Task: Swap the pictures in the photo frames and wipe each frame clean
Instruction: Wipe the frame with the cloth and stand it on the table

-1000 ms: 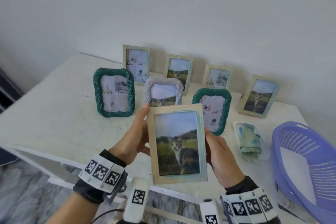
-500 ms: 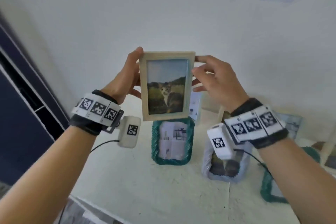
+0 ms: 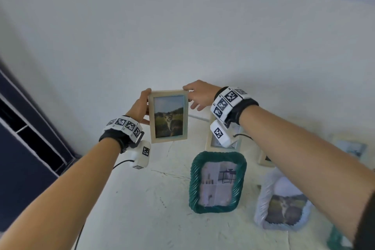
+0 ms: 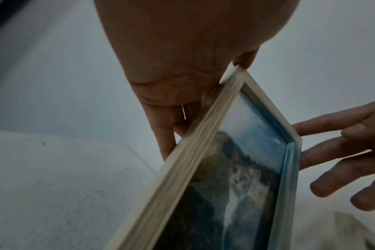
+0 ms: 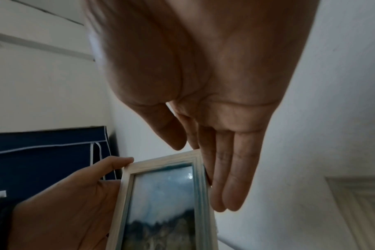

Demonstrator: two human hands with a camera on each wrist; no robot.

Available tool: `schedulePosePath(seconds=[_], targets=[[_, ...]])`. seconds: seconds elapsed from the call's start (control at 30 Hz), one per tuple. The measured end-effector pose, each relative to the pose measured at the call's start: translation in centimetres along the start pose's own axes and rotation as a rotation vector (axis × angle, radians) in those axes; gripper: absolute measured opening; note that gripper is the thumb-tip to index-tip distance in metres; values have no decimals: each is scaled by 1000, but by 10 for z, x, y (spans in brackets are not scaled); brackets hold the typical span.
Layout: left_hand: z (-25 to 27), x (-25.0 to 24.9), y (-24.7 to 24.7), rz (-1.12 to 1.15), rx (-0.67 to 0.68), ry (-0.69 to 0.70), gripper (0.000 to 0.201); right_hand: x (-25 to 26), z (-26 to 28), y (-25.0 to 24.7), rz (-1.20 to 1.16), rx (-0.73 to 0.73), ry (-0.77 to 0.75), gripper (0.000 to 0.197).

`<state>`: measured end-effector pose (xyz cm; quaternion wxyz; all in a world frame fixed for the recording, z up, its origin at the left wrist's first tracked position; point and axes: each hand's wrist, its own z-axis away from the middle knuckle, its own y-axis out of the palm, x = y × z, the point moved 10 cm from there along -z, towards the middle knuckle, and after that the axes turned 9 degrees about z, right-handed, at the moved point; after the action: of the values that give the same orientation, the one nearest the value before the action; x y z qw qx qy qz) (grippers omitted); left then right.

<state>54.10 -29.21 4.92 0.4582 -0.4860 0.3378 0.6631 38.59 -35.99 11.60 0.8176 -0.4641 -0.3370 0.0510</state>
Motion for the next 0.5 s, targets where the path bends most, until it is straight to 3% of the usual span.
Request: schedulePosePath(seconds=[0.23,0.4,0.5], targets=[[-37,34,-1,32,20,-84,52,-14,-34,21,128,67,92,41],[-47,45,1,36,23,-115,59,-24,-41,19,163,-24,88,43],[-48,46,0,-4,12,-91,64,-28,-43,23,160,7,84,49]])
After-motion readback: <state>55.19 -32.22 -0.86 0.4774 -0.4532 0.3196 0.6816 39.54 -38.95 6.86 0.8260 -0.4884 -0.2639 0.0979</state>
